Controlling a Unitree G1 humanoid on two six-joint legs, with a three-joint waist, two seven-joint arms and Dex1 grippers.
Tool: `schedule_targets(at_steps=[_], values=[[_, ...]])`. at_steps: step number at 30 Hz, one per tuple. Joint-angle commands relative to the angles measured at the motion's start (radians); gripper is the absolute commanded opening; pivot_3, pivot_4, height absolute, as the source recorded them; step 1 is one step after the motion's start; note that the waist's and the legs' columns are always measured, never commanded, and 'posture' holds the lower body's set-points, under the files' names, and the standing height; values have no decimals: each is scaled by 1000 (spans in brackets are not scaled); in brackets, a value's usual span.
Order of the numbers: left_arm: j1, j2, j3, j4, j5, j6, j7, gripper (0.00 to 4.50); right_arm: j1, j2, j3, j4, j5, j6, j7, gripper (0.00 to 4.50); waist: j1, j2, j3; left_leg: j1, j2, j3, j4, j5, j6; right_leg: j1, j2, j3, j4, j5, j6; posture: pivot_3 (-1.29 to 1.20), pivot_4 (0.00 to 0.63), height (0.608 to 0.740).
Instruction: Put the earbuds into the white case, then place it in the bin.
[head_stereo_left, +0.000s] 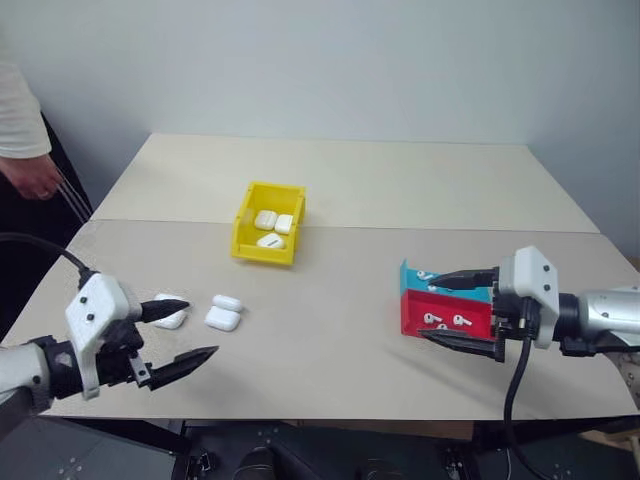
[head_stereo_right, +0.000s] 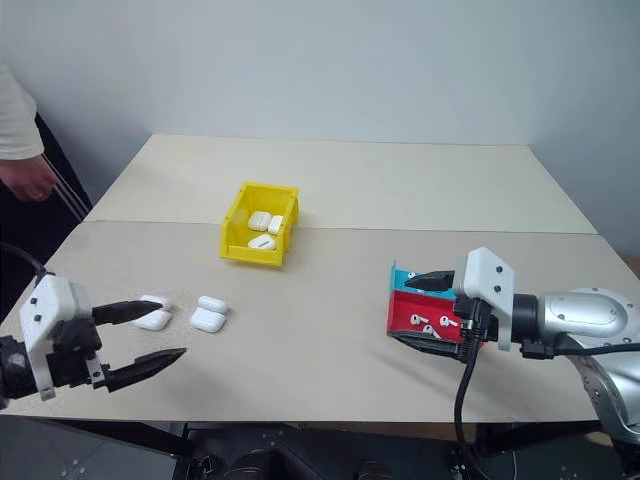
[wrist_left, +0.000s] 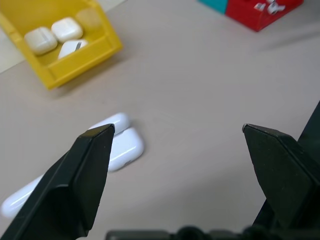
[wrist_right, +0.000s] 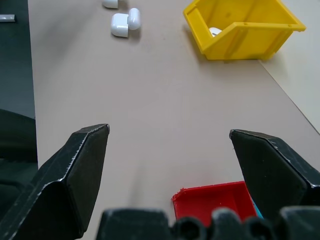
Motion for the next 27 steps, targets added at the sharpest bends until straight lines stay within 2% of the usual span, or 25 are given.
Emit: schedule_targets(at_steps=[1,2,5,7,11,15,19,23,24,27], values=[[-10,36,40,-8,39,58,17,4464,-32,-2,-2,9,-11,-19,-2,4500,-1,0,0,0,0,0,0,0,0,0,0,0,0,0,0,0,150,740],[-25,36,47,-8,16,94,34,4464,-34,-3,-2,10,-12,-19,-1,4500,-1,0,0,0,0,0,0,0,0,0,0,0,0,0,0,0,150,740],[-115,130,7,35,-60,358,129,4464,-30,-3,-6,-3,-7,-13,-1,4500,2,0,0,0,0,-1,-1,0,0,-1,0,-1,0,0,0,0,150,740],[-173,165,-76,55,-6,413,208,4464,-24,6,-4,-11,-9,-10,-15,4500,2,0,1,0,0,-1,0,0,0,0,0,-1,1,0,0,0,150,740],[-346,195,-206,138,-3,535,288,4464,-19,24,8,-30,-12,-5,-40,4500,2,0,1,0,0,-1,-1,0,0,-1,0,0,1,0,0,0,150,740],[-629,102,-325,230,-25,702,379,4464,-11,40,14,-45,-12,-5,-66,4500,4,0,1,-1,0,-1,0,0,0,-3,1,0,2,0,0,0,150,740],[-818,-8,-347,280,-17,816,471,4464,-8,57,27,-58,-19,-5,-93,4500,10,-1,1,-5,-1,-1,2,0,0,-6,0,0,7,-1,2,0,150,740],[-878,8,-409,320,-39,836,531,4464,0,60,22,-68,-12,-1,-105,4500,6,-1,1,-9,-1,-1,3,0,-1,-12,0,2,12,-1,3,0,150,740],[-896,43,-482,310,-20,836,580,4464,3,59,19,-70,-11,-2,-104,4500,5,-1,1,-9,-1,-1,3,0,-1,-13,0,2,12,-1,3,0,150,740],[-907,19,-488,322,-55,836,687,4464,8,56,14,-72,-6,0,-104,4500,5,-2,2,-9,-2,-1,4,1,-1,-13,0,2,13,-1,3,0,150,740]])
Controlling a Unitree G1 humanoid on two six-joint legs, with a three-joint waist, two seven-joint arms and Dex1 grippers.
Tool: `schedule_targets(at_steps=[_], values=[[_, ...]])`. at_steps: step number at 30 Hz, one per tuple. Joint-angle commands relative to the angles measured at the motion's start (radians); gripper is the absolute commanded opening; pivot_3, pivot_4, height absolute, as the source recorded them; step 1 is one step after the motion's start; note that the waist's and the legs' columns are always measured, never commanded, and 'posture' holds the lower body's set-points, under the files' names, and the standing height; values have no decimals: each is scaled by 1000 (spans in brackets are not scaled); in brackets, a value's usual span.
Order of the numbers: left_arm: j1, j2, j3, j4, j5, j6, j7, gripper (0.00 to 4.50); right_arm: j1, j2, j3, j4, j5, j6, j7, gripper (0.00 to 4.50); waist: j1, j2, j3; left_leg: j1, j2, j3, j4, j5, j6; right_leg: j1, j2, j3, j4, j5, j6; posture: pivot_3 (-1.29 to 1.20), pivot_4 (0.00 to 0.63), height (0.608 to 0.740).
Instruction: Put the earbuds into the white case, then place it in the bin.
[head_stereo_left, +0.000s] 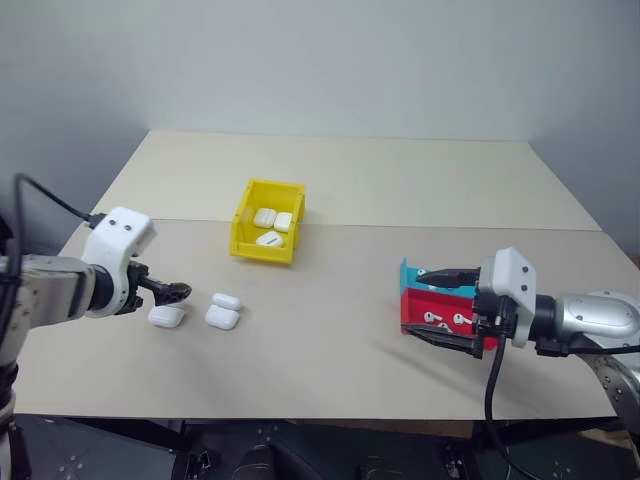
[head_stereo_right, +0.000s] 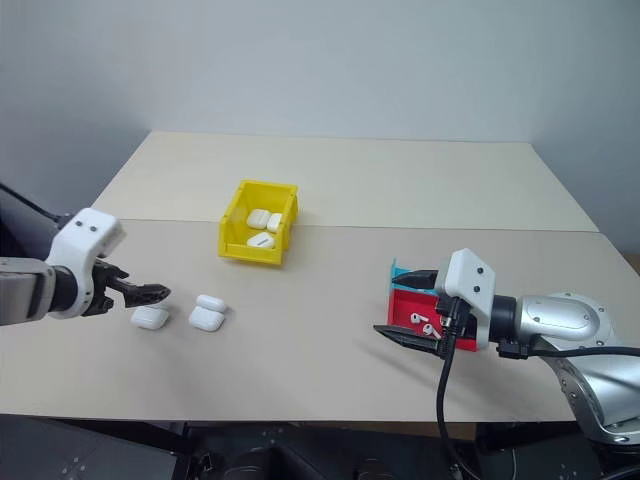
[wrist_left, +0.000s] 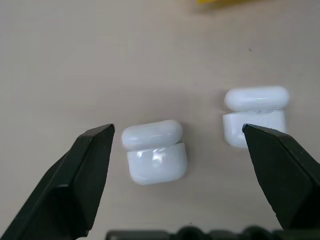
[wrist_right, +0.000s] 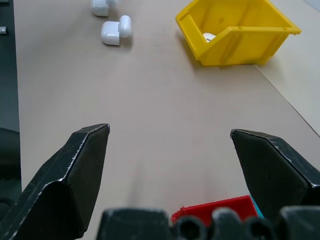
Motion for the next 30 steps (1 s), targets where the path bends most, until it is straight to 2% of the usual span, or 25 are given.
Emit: schedule_targets(at_steps=[1,4,9,12,15,18,22,30], values=[[-35,14,-9,22,-78,3,107,4464,1,-7,-28,-31,12,2,-4,4500,0,-1,0,0,0,0,0,0,0,0,0,0,0,0,0,0,150,740],[-69,63,-75,156,-295,3,261,4464,-1,-14,-36,-30,23,8,3,4500,2,-1,0,0,0,-1,1,0,-1,0,0,0,1,0,0,0,150,740],[-91,104,-165,238,-589,3,480,4464,-8,-34,-54,-16,36,20,22,4500,1,-1,0,0,0,-2,2,1,-1,0,0,-1,2,0,0,0,150,740],[-110,107,-217,309,-729,3,621,4464,-12,-43,-60,-10,43,25,30,4500,2,-1,0,0,0,-3,2,1,-1,0,0,-1,2,0,0,0,150,740],[-118,95,-254,363,-812,-5,757,4464,-21,-45,-55,-8,44,30,31,4500,3,-1,0,0,0,-3,2,1,-1,0,0,-1,3,0,0,0,150,740],[-116,114,-303,393,-939,-92,900,4464,-32,-45,-50,-3,43,33,31,4500,4,-1,0,0,0,-3,3,1,-1,0,0,-1,3,0,0,0,150,740],[-138,126,-360,418,-1049,-183,1036,4464,-36,-43,-48,0,42,30,32,4500,9,-1,0,0,0,-4,3,1,-2,0,0,-1,3,0,0,0,150,740],[-177,55,-434,489,-1042,-224,1110,4464,-42,-36,-42,0,36,23,24,4500,10,-1,0,0,-1,-3,3,2,-3,1,0,-2,3,0,0,0,150,740]])
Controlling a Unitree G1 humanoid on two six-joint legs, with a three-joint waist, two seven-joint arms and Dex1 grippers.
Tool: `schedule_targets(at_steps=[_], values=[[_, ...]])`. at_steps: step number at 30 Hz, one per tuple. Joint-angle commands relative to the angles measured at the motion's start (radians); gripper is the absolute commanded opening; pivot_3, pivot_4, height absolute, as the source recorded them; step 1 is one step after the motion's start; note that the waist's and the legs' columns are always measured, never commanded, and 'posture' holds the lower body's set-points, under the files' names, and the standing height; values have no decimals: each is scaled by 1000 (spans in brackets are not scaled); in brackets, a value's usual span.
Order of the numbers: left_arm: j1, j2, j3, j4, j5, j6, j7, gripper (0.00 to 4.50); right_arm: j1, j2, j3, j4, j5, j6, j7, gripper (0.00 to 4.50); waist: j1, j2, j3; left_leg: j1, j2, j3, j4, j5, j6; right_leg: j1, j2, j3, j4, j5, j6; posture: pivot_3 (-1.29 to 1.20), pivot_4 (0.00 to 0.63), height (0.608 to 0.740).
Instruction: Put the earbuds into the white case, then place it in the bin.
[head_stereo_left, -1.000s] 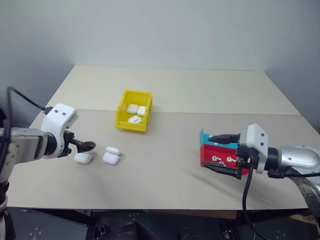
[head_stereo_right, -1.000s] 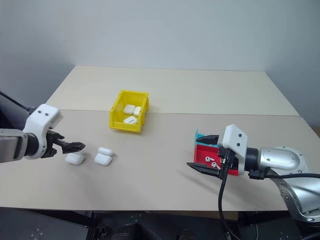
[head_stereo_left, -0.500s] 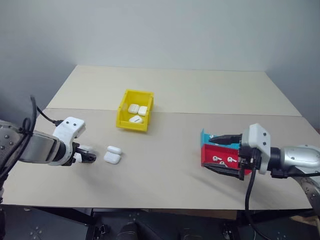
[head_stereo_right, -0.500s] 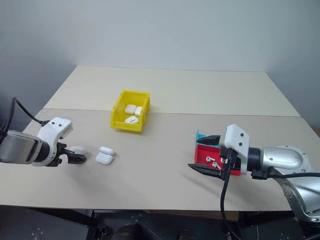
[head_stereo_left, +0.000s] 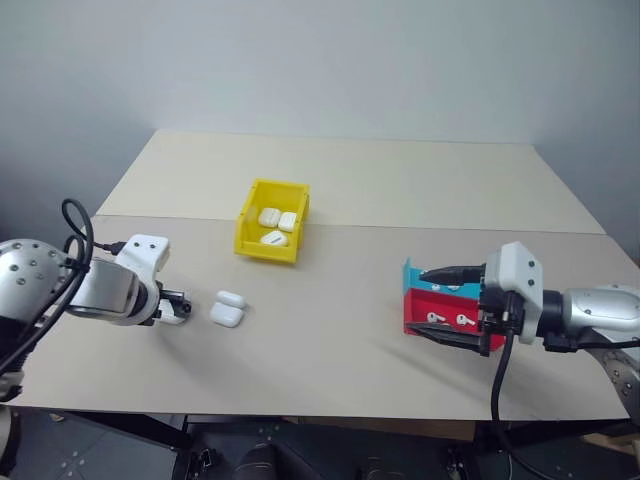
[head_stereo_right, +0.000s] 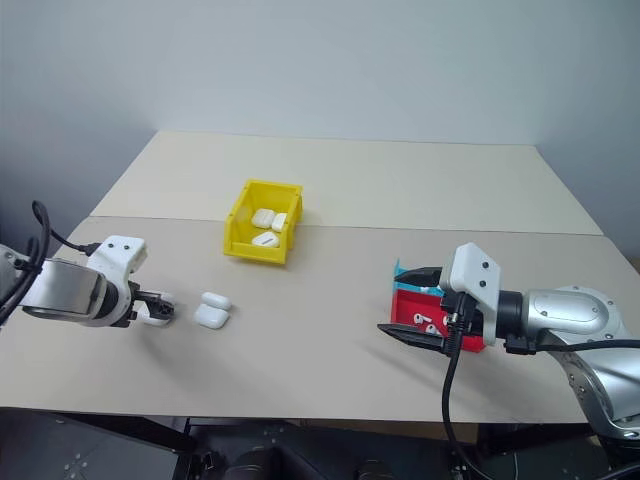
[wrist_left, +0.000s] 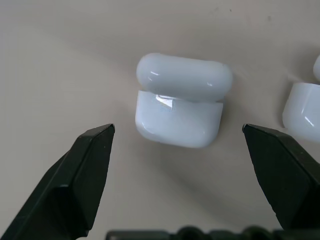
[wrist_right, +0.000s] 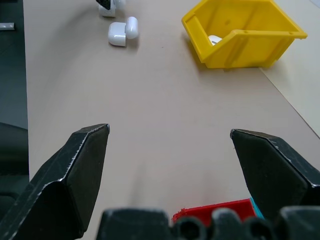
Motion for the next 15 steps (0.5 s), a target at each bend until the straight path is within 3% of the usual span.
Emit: schedule_targets(at_steps=[1,15], values=[[-26,-10,-10,16,10,-6,10,4464,-13,-3,-29,-15,13,-1,-6,4500,0,0,0,0,0,0,0,0,0,0,0,0,0,0,0,0,150,740],[-155,-165,20,180,344,185,-197,4464,12,5,-44,-52,23,6,-36,4500,2,0,0,0,-1,0,1,0,0,1,0,-1,0,0,0,0,150,740]])
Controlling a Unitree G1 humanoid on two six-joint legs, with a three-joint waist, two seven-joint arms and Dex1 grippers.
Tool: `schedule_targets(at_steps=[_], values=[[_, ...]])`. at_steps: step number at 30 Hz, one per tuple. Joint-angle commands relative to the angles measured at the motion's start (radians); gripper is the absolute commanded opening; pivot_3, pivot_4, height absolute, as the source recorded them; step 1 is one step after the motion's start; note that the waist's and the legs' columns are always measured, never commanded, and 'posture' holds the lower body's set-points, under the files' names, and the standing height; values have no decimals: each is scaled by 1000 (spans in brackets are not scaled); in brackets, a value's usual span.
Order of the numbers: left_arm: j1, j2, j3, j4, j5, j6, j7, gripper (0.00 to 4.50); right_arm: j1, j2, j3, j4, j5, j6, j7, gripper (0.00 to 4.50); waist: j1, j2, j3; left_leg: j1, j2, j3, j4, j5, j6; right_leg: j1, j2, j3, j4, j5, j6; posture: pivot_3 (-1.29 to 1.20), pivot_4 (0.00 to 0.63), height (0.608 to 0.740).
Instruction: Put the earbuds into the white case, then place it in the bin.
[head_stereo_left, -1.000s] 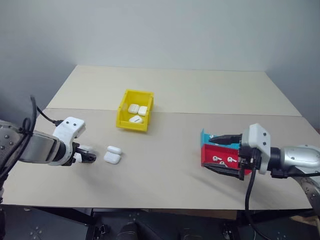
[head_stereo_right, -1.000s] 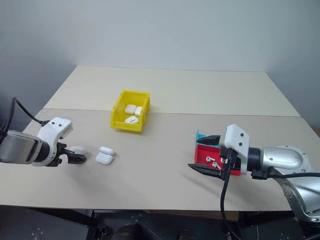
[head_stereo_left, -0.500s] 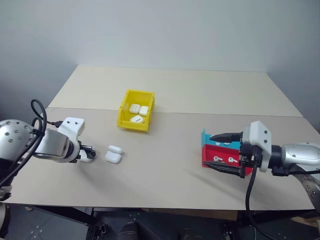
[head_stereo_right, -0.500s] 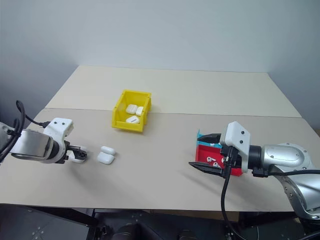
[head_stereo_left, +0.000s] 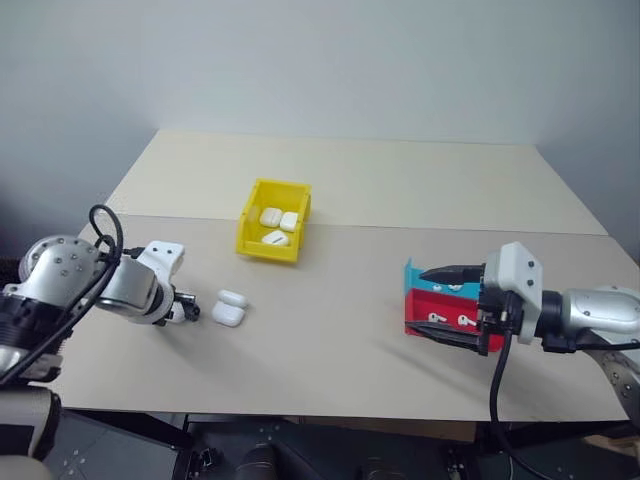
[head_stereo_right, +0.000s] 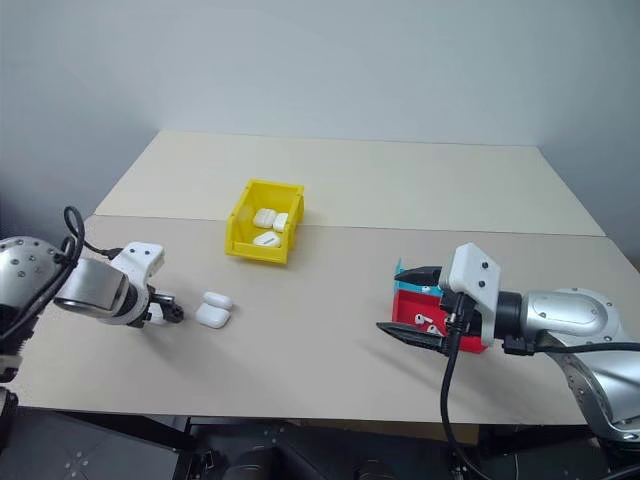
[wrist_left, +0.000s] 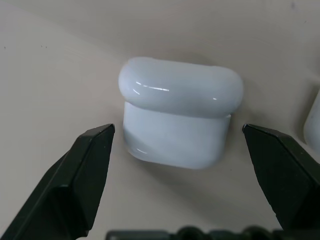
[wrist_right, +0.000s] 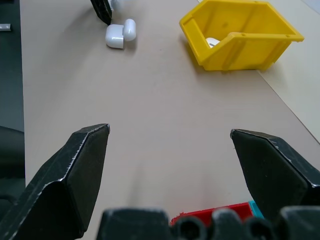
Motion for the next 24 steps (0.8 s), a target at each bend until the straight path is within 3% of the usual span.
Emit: schedule_targets(at_steps=[1,19,21,24], values=[[-47,-35,32,49,96,65,-69,4464,-1,-1,-42,-36,23,7,-13,4500,1,0,0,0,0,0,0,0,0,0,0,0,0,0,0,0,150,740],[-128,-99,-79,139,400,81,-341,4464,9,-3,-50,-50,35,15,-36,4500,4,6,-3,1,-2,-3,1,4,1,3,-1,-2,3,1,1,0,150,740],[-119,-131,-18,148,452,81,-329,4078,14,-4,-55,-55,38,15,-38,4500,5,8,-4,1,-3,-3,1,4,1,3,-1,-2,3,1,2,0,150,740],[-117,-126,-23,142,479,81,-370,3282,21,-5,-63,-58,37,15,-38,4500,5,8,-5,2,-3,-4,1,6,2,4,-1,-3,3,2,2,0,150,740]])
